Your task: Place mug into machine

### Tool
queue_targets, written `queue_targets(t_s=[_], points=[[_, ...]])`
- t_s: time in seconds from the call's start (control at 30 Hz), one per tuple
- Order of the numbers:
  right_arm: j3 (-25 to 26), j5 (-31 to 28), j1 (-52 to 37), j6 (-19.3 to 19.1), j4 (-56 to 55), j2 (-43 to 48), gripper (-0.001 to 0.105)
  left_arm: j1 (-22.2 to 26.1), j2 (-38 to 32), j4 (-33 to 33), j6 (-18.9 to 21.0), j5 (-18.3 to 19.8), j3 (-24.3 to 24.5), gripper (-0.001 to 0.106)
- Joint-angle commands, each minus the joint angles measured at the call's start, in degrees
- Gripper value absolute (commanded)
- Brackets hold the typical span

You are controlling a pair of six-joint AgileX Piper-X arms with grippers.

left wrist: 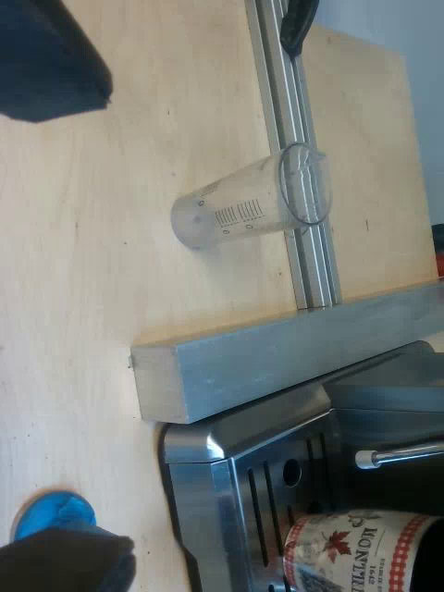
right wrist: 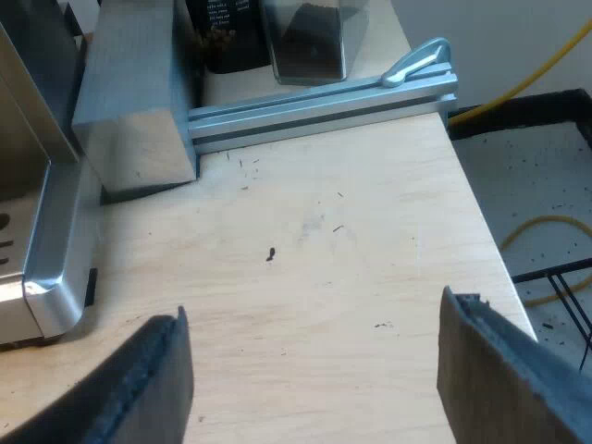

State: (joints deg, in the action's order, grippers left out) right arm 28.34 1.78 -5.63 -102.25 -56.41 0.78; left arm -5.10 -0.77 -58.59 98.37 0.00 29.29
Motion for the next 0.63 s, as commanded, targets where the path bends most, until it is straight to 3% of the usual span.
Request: queue_targets(t_s=[0.03, 0.63], points=[[0.3, -0.2, 0.0, -0.3, 0.4, 2.2, 0.059, 0.2, -7.8, 0.2, 0.5, 0.0, 0.2, 0.091], [0.3, -0.2, 0.0, -0.3, 0.4, 2.2, 0.059, 0.2, -7.5, 0.9, 0.5, 0.0, -0.1, 0.091]])
